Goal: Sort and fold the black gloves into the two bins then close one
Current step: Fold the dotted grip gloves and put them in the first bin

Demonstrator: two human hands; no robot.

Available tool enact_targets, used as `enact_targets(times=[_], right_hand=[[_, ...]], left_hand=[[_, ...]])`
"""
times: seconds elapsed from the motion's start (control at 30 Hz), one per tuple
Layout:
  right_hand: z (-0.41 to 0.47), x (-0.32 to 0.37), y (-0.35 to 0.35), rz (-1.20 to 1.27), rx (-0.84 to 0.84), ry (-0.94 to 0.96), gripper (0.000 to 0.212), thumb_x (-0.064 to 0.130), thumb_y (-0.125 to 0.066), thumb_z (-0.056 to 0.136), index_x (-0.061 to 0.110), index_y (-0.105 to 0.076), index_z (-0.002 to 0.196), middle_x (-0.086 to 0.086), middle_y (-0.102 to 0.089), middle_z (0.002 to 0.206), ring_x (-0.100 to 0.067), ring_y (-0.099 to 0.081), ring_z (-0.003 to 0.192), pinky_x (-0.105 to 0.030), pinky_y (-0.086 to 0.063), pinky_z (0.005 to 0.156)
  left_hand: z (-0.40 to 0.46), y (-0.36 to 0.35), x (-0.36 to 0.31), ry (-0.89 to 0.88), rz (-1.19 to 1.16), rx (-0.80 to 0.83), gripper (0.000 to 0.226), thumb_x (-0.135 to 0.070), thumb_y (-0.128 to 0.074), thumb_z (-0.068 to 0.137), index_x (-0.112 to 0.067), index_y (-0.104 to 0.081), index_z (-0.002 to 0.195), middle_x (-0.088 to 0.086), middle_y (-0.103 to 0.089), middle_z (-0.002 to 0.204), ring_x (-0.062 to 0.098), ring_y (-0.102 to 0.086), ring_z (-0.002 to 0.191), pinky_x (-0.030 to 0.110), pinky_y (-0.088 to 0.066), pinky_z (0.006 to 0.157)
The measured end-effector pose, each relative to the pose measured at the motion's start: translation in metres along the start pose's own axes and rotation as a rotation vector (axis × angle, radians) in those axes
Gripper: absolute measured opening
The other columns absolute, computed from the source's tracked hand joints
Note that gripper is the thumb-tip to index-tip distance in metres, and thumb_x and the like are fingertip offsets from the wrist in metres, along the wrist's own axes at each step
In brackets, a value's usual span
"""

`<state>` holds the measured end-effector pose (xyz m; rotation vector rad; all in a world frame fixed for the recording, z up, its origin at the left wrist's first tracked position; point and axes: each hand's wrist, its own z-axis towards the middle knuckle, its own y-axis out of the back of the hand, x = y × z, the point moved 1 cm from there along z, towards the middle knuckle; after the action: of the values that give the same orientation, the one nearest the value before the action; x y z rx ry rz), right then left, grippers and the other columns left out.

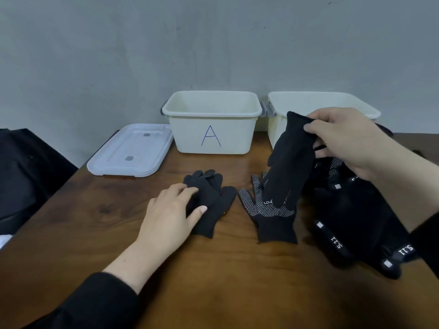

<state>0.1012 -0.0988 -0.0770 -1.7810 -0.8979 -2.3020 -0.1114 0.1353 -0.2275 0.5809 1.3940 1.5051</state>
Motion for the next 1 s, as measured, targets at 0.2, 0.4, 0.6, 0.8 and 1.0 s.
enact_targets(times=[0.2,0.4,0.6,0.8,1.0], right_hand=[[0.01,-0.003,-0.017,-0.022,-0.033,0.014,0.018,0.014,-0.055,0.095,0.013,-0.072,0.09,-0.004,-0.061,0.083,-0.016,-0.052,0.067,-0.033,-0.051,0.059],[0.006,-0.003,-0.015,0.046,-0.073,-0.011,0.019,0.015,-0.055,0.095,0.016,-0.069,0.083,-0.002,-0.056,0.08,-0.015,-0.051,0.067,-0.034,-0.057,0.061],[0.002,-0.001,-0.001,0.068,-0.146,-0.008,0.017,0.015,-0.055,0.096,0.018,-0.068,0.086,-0.008,-0.058,0.088,-0.018,-0.054,0.069,-0.036,-0.063,0.064],[0.002,0.006,0.017,0.101,-0.216,-0.005,0.018,0.015,-0.056,0.096,0.023,-0.066,0.083,-0.002,-0.058,0.089,-0.016,-0.055,0.068,-0.036,-0.063,0.065],[-0.003,0.005,0.037,0.126,-0.274,0.017,0.022,0.017,-0.056,0.095,0.024,-0.067,0.077,0.001,-0.062,0.081,-0.017,-0.057,0.072,-0.035,-0.063,0.067]], left_hand=[[0.012,-0.01,-0.003,0.23,-0.061,-0.033,0.045,-0.054,-0.049,0.099,-0.038,-0.053,0.14,-0.007,-0.061,0.124,0.02,-0.049,0.121,0.043,-0.035,0.099],[0.019,-0.017,-0.006,0.288,-0.094,-0.108,0.033,-0.03,-0.049,0.101,-0.038,-0.06,0.131,-0.008,-0.064,0.109,0.019,-0.053,0.109,0.036,-0.027,0.086],[0.008,-0.002,-0.036,-0.111,-0.142,-0.353,0.035,-0.047,-0.058,0.093,-0.028,-0.065,0.122,-0.002,-0.058,0.119,0.024,-0.054,0.11,0.044,-0.04,0.091],[-0.011,-0.037,-0.127,-0.625,-0.033,0.116,0.051,-0.059,-0.051,0.095,-0.028,-0.059,0.135,-0.002,-0.053,0.127,0.021,-0.047,0.116,0.04,-0.039,0.098],[0.022,-0.037,-0.143,-0.225,-0.387,-0.011,0.015,-0.032,-0.05,0.102,-0.021,-0.06,0.104,-0.002,-0.061,0.096,0.022,-0.06,0.09,0.04,-0.051,0.081]])
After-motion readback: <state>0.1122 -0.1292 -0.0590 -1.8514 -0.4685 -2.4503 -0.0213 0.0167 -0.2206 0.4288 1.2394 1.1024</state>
